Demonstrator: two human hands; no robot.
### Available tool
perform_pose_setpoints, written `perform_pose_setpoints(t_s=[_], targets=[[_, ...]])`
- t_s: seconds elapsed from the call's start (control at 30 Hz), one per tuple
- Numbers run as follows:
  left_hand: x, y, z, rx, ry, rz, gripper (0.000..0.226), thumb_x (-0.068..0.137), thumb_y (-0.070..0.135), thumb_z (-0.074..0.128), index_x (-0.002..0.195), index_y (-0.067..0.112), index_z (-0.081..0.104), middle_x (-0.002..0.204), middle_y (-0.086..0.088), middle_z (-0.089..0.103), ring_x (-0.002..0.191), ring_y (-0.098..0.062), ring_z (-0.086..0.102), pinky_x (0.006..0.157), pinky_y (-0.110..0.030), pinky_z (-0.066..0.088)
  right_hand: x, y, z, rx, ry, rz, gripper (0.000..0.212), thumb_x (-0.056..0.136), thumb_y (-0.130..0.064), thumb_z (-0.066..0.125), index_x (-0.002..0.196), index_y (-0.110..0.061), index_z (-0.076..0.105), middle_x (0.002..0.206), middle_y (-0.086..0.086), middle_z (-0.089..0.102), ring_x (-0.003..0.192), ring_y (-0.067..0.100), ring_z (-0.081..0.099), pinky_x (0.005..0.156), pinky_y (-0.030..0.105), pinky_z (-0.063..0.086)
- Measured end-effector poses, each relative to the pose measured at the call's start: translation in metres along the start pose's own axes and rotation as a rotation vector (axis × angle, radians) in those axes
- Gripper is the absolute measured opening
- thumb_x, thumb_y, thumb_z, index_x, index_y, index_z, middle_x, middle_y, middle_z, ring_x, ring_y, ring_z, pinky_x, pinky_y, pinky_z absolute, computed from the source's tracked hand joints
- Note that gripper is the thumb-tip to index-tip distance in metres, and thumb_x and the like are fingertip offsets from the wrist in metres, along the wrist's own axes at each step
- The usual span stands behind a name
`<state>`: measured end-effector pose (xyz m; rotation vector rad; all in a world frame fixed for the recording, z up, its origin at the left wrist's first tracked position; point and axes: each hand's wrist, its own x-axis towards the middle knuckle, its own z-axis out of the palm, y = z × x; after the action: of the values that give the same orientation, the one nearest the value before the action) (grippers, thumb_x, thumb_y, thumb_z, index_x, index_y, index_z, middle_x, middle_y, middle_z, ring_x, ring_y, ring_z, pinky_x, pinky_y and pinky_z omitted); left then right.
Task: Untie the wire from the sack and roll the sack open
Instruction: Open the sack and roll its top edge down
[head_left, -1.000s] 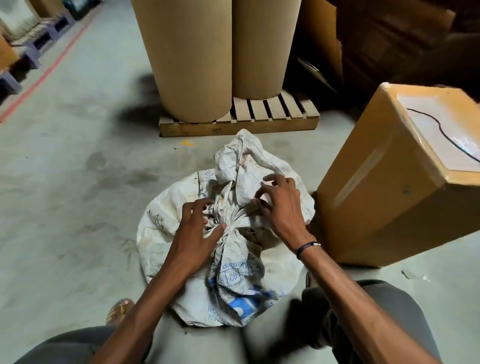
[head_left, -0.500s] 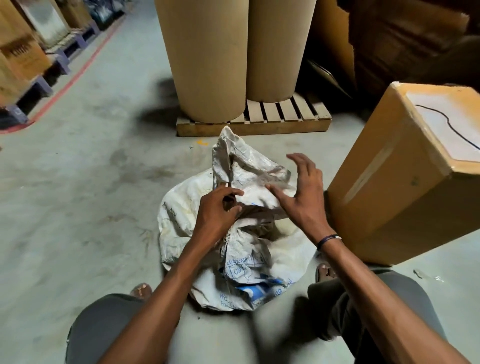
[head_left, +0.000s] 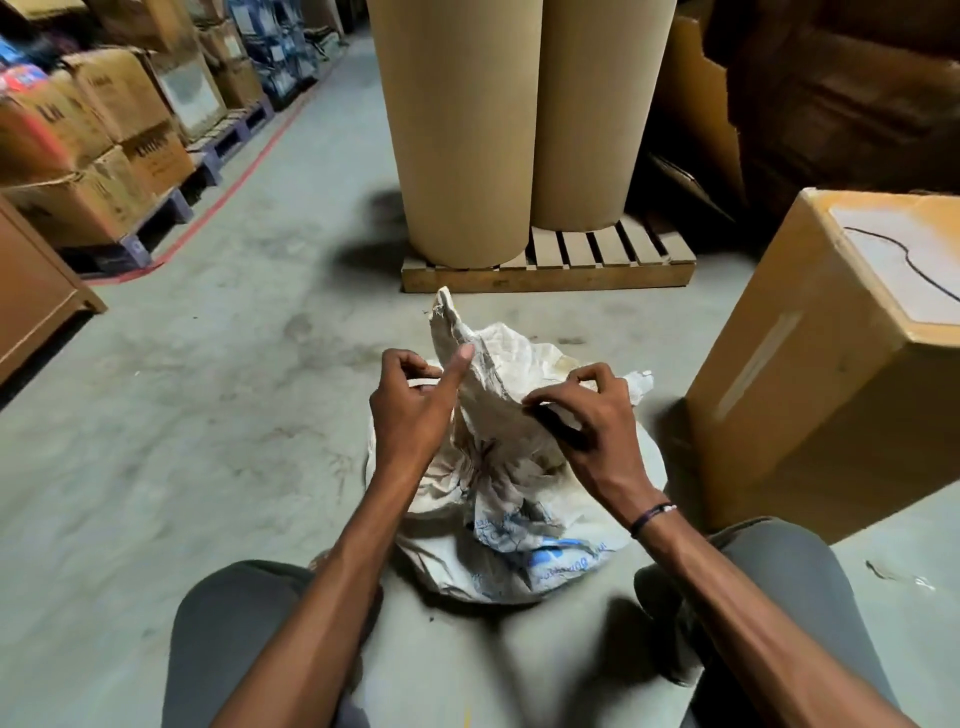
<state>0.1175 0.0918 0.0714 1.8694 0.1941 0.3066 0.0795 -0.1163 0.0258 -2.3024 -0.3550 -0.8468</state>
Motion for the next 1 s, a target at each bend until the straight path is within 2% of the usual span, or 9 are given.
perform_pose_setpoints(t_s=[0.23, 0.4, 0.5, 0.53, 0.6, 0.63, 0.7, 0.83, 1.0], targets=[[-0.011, 0.005, -0.013, 0.170, -0.094, -0.038, 0.043, 0.081, 0.035, 0.081, 0.107, 0.019, 0.051, 0.087, 0.004, 0.073, 0.083, -0.019, 0.073, 0.080, -0.040, 0.059, -0.031, -0.039, -0.019, 0.030, -0.090, -0.044, 0.022, 0.095, -0.036, 0.075, 0.115, -0.025, 0.077, 0.106, -0.017, 0.076, 0.106, 0.018, 0.052, 0.082, 0.047, 0.045], [-0.041, -0.011, -0.044, 0.125, -0.119, 0.043, 0.036, 0.088, 0.025, 0.078, 0.104, 0.021, 0.046, 0.084, 0.008, 0.071, 0.077, -0.008, 0.073, 0.063, -0.028, 0.052, -0.023, -0.015, -0.054, 0.003, 0.272, 0.637, 0.045, 0.093, -0.049, 0.074, 0.126, -0.020, 0.065, 0.133, 0.003, 0.064, 0.123, 0.028, 0.050, 0.099, 0.045, 0.043], [-0.056, -0.018, -0.058, 0.071, -0.105, 0.043, 0.039, 0.088, 0.023, 0.078, 0.106, 0.020, 0.044, 0.085, 0.008, 0.071, 0.073, -0.003, 0.072, 0.061, -0.027, 0.052, -0.019, 0.011, -0.061, 0.108, 0.118, 1.206, 0.076, 0.087, -0.059, 0.076, 0.143, -0.015, 0.048, 0.150, 0.017, 0.047, 0.135, 0.040, 0.047, 0.109, 0.051, 0.043], [-0.060, -0.020, -0.062, 0.052, -0.110, 0.024, 0.042, 0.088, 0.024, 0.079, 0.109, 0.021, 0.043, 0.087, 0.006, 0.073, 0.074, -0.006, 0.073, 0.062, -0.027, 0.053, -0.019, 0.014, -0.060, 0.240, 0.064, 1.308, 0.078, 0.087, -0.057, 0.077, 0.143, -0.012, 0.049, 0.146, 0.017, 0.051, 0.127, 0.039, 0.056, 0.105, 0.050, 0.050], [-0.068, -0.023, -0.070, 0.033, -0.131, -0.008, 0.052, 0.085, 0.025, 0.081, 0.118, 0.023, 0.041, 0.089, 0.006, 0.074, 0.076, -0.010, 0.075, 0.067, -0.027, 0.054, -0.017, 0.014, -0.058, 0.617, 0.028, 1.414, 0.044, 0.095, -0.038, 0.075, 0.125, -0.010, 0.061, 0.114, 0.011, 0.070, 0.084, 0.023, 0.073, 0.077, 0.036, 0.062], [-0.071, -0.024, -0.072, 0.038, -0.138, -0.012, 0.058, 0.083, 0.024, 0.081, 0.122, 0.025, 0.039, 0.088, 0.007, 0.074, 0.075, -0.008, 0.075, 0.069, -0.028, 0.055, -0.015, 0.013, -0.058, 0.734, 0.029, 1.404, 0.023, 0.098, -0.026, 0.072, 0.115, -0.013, 0.062, 0.092, 0.007, 0.071, 0.061, 0.013, 0.068, 0.061, 0.027, 0.058], [-0.077, -0.025, -0.078, 0.088, -0.134, -0.008, 0.068, 0.079, 0.022, 0.082, 0.128, 0.030, 0.036, 0.083, 0.008, 0.074, 0.068, -0.001, 0.072, 0.069, -0.026, 0.054, -0.010, 0.004, -0.058, 0.772, -0.009, 1.332, 0.030, 0.097, -0.009, 0.070, 0.116, -0.021, 0.049, 0.081, 0.005, 0.066, 0.056, 0.006, 0.061, 0.050, 0.020, 0.049], [-0.082, -0.023, -0.091, 0.231, -0.149, 0.027, 0.091, 0.071, 0.026, 0.082, 0.141, 0.044, 0.026, 0.081, 0.007, 0.075, 0.074, -0.011, 0.072, 0.073, -0.033, 0.058, -0.005, -0.023, -0.069, 0.634, -0.118, 1.034, 0.062, 0.094, -0.007, 0.077, 0.142, -0.026, 0.041, 0.101, 0.004, 0.073, 0.094, 0.015, 0.069, 0.084, 0.029, 0.054], [-0.072, -0.016, -0.106, 0.380, -0.194, 0.132, 0.112, 0.065, 0.007, 0.080, 0.151, 0.049, 0.023, 0.132, -0.004, 0.043, 0.108, -0.017, 0.059, 0.087, -0.029, 0.051, -0.004, -0.041, -0.083, 0.503, -0.279, 0.792, 0.068, 0.087, -0.010, 0.078, 0.138, -0.041, 0.047, 0.109, 0.024, 0.075, 0.106, 0.036, 0.071, 0.101, 0.049, 0.055]])
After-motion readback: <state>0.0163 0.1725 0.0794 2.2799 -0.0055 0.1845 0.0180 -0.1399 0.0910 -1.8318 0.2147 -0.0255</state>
